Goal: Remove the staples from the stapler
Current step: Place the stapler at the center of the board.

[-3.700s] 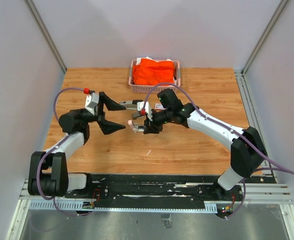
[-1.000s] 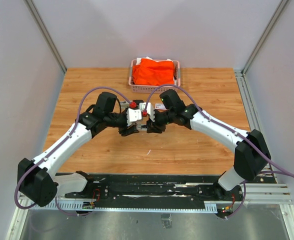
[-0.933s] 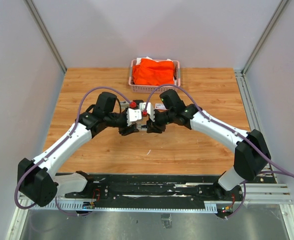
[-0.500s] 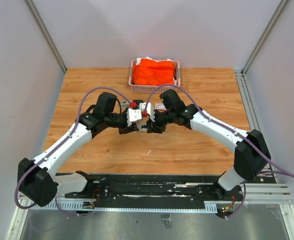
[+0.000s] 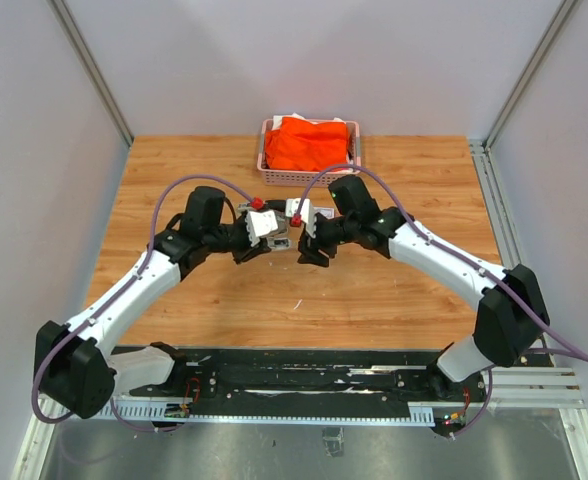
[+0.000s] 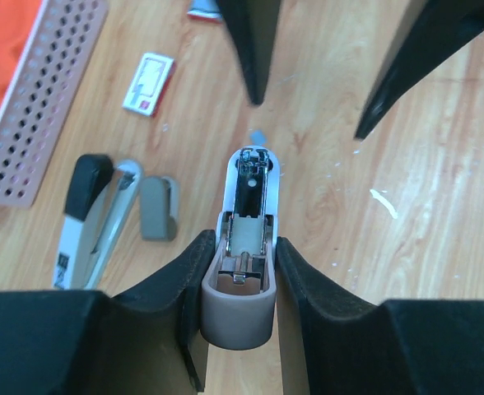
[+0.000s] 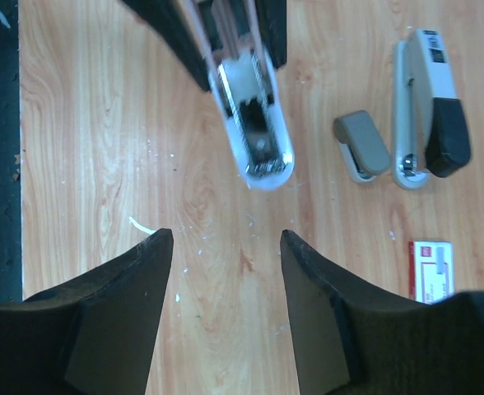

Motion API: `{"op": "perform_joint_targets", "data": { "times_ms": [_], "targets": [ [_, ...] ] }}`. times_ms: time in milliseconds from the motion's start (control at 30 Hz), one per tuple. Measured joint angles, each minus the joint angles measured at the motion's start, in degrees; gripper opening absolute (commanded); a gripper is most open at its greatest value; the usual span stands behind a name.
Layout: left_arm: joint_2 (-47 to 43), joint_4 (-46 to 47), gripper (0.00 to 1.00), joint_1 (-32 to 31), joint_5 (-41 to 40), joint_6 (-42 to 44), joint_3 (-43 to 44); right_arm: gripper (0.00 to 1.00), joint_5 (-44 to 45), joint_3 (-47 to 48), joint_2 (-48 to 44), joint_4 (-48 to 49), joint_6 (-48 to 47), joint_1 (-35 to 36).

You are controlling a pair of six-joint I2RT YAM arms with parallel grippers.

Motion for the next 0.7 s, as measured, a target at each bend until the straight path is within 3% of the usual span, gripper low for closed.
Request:
{"op": "perform_joint_targets", "data": {
  "times_ms": [433,700],
  "targets": [
    [0.57,11.02,0.22,15.63,-3.58,-6.16,-4.5,0.58,-0.24,-1.18,-3.76,2.8,1.68,-5.75],
    [7.28,20.76,0.22,27.65,-5.55,-9.68,-5.14,0.58,-0.22,-2.82,-5.11,4.83,3.37,-9.01]
  ]
}}
